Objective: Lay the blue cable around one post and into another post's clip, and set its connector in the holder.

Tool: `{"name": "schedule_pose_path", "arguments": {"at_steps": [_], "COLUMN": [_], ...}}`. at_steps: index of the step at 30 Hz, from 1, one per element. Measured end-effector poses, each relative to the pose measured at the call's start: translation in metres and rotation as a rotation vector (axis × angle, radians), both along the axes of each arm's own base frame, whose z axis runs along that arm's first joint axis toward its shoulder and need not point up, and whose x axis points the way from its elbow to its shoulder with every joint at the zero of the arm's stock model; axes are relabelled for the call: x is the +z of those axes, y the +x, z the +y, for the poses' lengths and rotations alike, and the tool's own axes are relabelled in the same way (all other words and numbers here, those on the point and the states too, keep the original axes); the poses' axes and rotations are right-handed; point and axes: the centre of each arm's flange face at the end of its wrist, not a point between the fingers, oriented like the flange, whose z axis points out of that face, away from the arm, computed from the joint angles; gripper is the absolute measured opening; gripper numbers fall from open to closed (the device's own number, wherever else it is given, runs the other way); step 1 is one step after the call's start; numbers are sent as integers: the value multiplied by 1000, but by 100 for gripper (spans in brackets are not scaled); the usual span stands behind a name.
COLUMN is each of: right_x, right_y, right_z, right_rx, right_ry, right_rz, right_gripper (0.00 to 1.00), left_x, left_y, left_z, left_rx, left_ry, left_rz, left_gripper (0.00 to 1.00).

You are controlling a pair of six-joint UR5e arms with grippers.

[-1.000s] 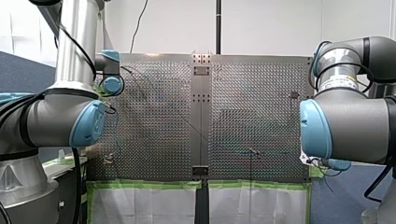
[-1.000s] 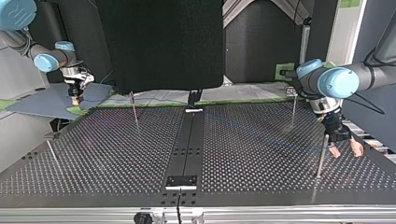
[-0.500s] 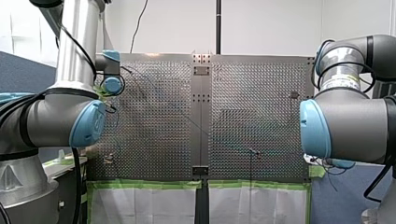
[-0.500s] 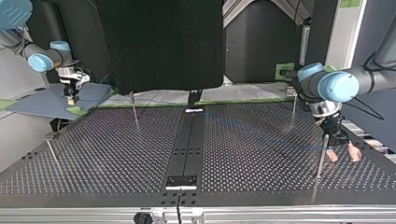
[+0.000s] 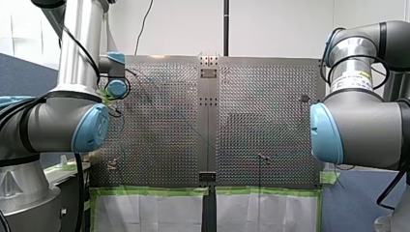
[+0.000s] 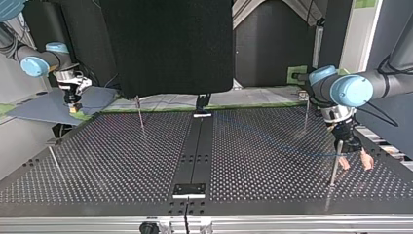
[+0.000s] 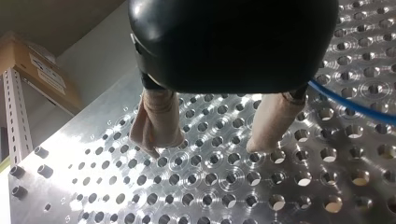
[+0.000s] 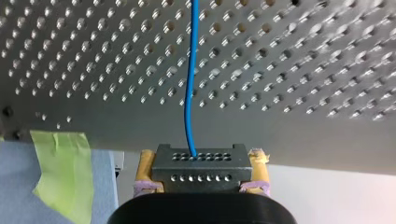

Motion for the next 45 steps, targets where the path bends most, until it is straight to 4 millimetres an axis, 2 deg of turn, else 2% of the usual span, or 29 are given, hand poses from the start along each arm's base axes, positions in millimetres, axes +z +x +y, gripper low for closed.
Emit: {"name": "schedule_pose_path", "arguments": {"at_steps": [9, 22, 28, 31, 35, 45], "right_x": [25, 90, 118, 131, 141, 164], "right_y": [40, 108, 130, 128, 117, 64], "right_z": [24, 43, 52, 55, 63, 85], "right_rx": [2, 3, -4, -27, -74, -163], "right_ry": [39, 48, 47, 50, 75, 99], "right_rz": [-44, -24, -14, -10, -14, -87], "right_gripper": [0, 0, 0, 0, 0, 0], "left_x": [0, 0, 0, 0, 0, 0], "left_y": [0, 1, 0, 0, 0, 0], "left_z": [1, 6, 8, 9, 10, 13], "left_rx": [-1, 7, 10, 11, 12, 17], "left_ry": [0, -2, -3, -6, -8, -9], "left_rz": [-1, -3, -2, -3, -3, -4], "left_gripper": [100, 100, 100, 100, 100, 100]}}
